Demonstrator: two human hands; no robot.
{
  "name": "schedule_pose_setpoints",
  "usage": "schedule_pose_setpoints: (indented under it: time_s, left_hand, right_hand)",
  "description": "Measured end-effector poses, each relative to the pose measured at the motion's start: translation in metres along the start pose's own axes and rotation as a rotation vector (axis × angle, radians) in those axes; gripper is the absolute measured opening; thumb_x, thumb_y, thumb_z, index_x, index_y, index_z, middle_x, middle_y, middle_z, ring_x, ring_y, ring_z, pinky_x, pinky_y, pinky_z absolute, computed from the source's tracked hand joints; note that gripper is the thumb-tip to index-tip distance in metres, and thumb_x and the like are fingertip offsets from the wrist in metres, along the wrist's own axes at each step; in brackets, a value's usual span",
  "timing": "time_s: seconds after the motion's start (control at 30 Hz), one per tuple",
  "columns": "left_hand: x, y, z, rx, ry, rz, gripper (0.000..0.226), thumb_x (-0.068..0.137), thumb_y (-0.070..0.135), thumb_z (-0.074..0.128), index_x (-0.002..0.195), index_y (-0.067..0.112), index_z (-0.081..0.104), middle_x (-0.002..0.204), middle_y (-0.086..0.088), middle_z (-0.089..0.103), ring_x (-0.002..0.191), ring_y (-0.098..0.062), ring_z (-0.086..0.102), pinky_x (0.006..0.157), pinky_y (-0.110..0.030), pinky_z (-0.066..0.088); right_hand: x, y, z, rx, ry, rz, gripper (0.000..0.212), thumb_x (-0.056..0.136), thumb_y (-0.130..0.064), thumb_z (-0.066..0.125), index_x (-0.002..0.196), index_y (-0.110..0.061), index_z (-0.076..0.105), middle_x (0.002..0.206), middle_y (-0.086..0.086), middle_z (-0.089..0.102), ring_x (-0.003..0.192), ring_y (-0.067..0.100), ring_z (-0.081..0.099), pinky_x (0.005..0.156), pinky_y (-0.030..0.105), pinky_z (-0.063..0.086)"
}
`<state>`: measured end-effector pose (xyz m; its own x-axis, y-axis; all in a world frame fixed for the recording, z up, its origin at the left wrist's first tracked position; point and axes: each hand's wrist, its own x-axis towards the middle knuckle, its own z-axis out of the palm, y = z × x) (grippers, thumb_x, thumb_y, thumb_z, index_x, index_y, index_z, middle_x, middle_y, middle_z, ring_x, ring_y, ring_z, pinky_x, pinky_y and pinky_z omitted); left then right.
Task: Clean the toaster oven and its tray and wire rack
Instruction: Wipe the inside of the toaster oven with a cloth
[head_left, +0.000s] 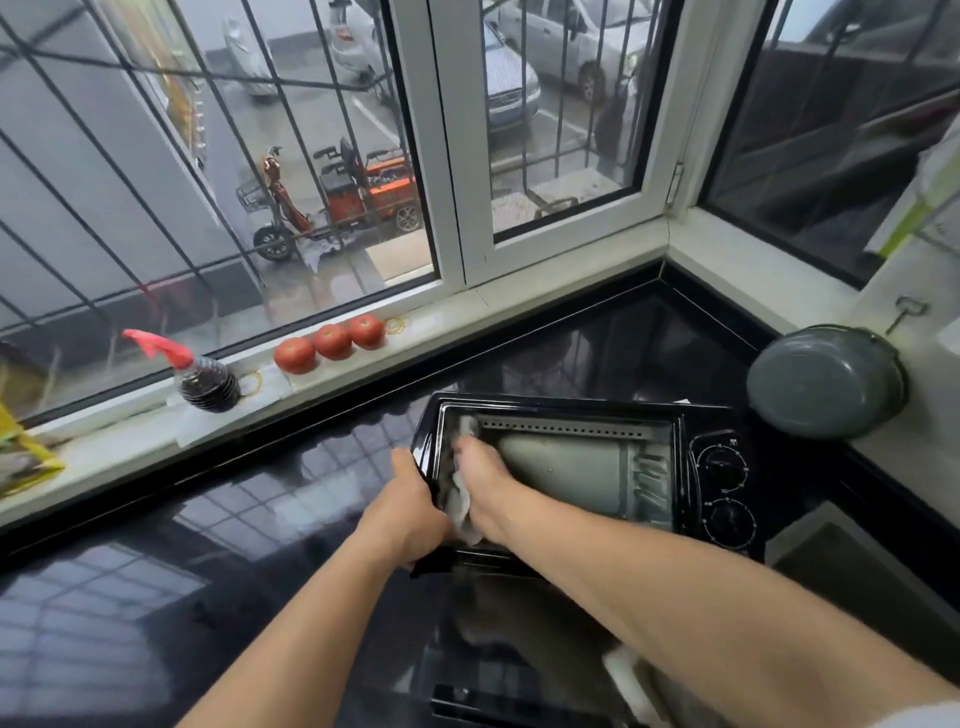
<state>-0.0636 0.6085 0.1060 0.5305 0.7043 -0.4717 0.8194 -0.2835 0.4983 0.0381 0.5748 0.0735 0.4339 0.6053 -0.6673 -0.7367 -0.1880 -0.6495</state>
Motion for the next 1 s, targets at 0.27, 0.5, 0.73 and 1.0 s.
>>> schedule_pose_setpoints:
  time_s: [0.27,0.5,0.73,1.0]
  left_hand:
    - [0.013,0.000,0.002,0.058,0.004,-0.024,0.076,0.085,0.028,0.073,0.133,0.018,0.015,0.092,-0.007,0.065,0.077,-0.028,0.069,0.041,-0.030,0.051]
    - [0.018,0.003,0.000,0.032,0.007,-0.008,0.062,0.076,0.027,0.072,0.109,0.020,0.020,0.091,-0.010,0.063,0.081,-0.028,0.066,0.053,-0.037,0.052]
    - [0.011,0.008,0.004,-0.018,0.017,-0.012,0.070,0.081,0.030,0.080,0.111,0.022,0.017,0.098,-0.009,0.063,0.090,-0.027,0.066,0.068,-0.040,0.058]
    - [-0.002,0.004,0.006,0.025,0.030,-0.052,0.063,0.087,0.016,0.068,0.123,0.019,0.016,0.096,-0.011,0.062,0.089,-0.031,0.066,0.051,-0.032,0.050]
  right_hand:
    - [-0.033,-0.009,0.008,-0.118,-0.022,-0.028,0.020,0.096,-0.028,0.046,0.097,-0.018,0.063,0.087,-0.001,0.061,0.079,0.014,0.057,0.072,0.027,0.045]
    - [-0.021,-0.028,0.019,-0.013,0.089,0.016,0.047,0.105,-0.044,0.037,0.107,-0.009,0.067,0.098,0.014,0.074,0.089,0.029,0.069,0.086,0.041,0.057]
    - [-0.008,-0.035,0.005,0.414,0.178,0.056,0.028,0.103,-0.021,0.042,0.076,-0.018,0.046,0.070,0.001,0.044,0.044,0.013,0.043,0.034,0.021,0.037]
    - [-0.004,-0.045,-0.016,0.845,0.236,0.007,0.034,0.090,-0.009,0.037,0.061,-0.022,0.025,0.054,0.000,0.031,0.045,0.016,0.031,0.055,0.024,0.034]
